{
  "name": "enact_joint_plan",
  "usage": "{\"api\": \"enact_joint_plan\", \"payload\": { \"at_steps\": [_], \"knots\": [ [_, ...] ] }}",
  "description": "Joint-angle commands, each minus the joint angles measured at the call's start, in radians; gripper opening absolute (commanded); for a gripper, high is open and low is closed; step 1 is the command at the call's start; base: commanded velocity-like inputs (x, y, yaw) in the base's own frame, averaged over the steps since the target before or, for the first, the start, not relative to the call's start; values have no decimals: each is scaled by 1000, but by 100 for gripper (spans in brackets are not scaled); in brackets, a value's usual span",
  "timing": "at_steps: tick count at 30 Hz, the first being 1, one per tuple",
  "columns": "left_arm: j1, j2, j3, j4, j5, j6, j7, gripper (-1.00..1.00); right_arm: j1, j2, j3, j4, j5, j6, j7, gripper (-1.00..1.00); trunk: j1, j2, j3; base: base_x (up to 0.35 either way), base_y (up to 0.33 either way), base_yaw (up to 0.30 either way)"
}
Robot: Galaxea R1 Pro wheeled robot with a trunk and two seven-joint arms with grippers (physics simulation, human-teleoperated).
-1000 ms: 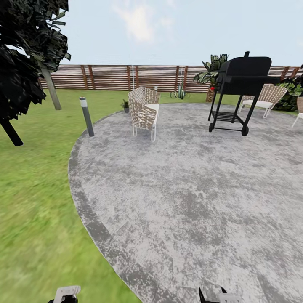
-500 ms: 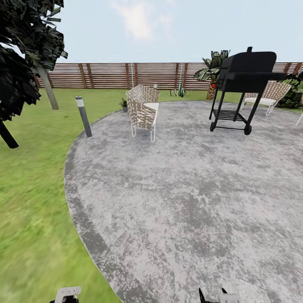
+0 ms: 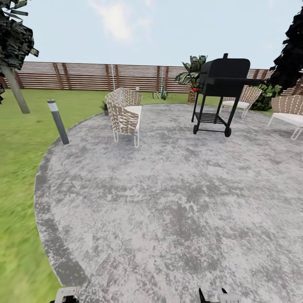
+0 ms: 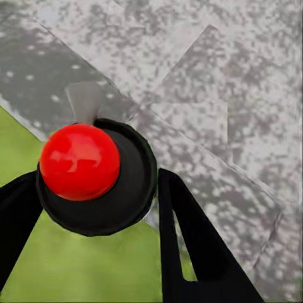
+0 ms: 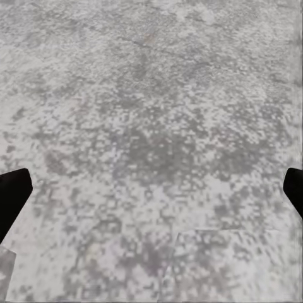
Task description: Pick up the pesticide atomizer in the garden and spray insectifuge to fully cover both potted plants in the garden.
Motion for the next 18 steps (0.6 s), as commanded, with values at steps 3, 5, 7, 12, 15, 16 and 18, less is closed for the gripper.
{"api": "enact_joint_plan", "payload": {
  "at_steps": [3, 5, 7, 12, 15, 16, 18],
  "knots": [
    [0, 0, 9, 1, -9, -3, -4, -100, -1, 0, -8, 1, -1, -2, 9, 100, 0, 0, -1, 338, 0, -263],
    [0, 0, 8, 1, -9, -3, -4, -100, -1, 0, -8, 1, -1, -2, 9, 100, 0, 0, -1, 339, 0, -263],
    [0, 0, 9, 1, -9, -3, -4, -100, -1, 0, -8, 0, -1, -2, 9, 100, 0, 0, -1, 339, 0, -261],
    [0, 0, 9, 1, -9, -3, -4, -100, -1, 0, -7, 0, 1, -2, 9, 100, 0, 0, -1, 339, 0, -65],
    [0, 0, 9, 1, -9, -3, -4, -100, -1, 0, -7, 0, 1, -1, 9, 100, 0, 0, -1, 339, 0, -3],
    [0, 0, 8, 1, -9, -3, -4, -100, -1, 0, -7, 0, 1, -1, 9, 100, 0, 0, -1, 339, 0, -1],
    [0, 0, 9, 1, -9, -3, -4, -100, -1, 0, -7, 0, 1, -2, 9, 100, 0, 0, -1, 339, -17, 0]
  ]
}}
